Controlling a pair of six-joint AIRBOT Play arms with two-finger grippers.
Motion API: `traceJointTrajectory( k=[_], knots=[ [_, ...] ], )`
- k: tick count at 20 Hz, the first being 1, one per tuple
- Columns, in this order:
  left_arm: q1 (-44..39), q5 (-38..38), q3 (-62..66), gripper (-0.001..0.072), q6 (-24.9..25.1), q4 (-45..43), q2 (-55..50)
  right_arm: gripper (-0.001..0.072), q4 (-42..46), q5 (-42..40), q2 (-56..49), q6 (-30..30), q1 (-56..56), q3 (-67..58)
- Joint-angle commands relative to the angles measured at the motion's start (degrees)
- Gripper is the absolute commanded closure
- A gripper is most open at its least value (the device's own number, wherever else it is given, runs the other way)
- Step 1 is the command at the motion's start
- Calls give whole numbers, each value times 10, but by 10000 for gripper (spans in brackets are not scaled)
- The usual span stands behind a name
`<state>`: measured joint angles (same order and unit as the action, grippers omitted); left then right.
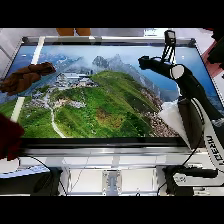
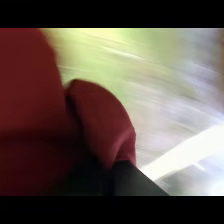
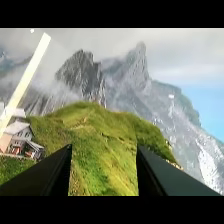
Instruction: Fold the shirts.
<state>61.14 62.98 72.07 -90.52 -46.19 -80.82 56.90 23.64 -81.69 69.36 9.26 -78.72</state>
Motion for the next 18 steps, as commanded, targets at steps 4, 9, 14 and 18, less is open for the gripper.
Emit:
traceJointTrajectory(
  k=[4, 9, 14, 18],
  knots=[
    [-311, -18, 74, 697, 244, 437, 0, 264, 42, 23, 56, 0, -56, -25],
    [-639, -155, 234, 699, 311, 438, 0, 264, 43, 166, 84, 0, -124, -25],
    [-669, -85, 322, 698, 289, 407, -1, 264, 67, 270, 84, 0, -156, -24],
    [-673, 63, 320, 696, 129, -29, -9, 262, 69, 270, 83, 0, -154, -24]
  ],
)
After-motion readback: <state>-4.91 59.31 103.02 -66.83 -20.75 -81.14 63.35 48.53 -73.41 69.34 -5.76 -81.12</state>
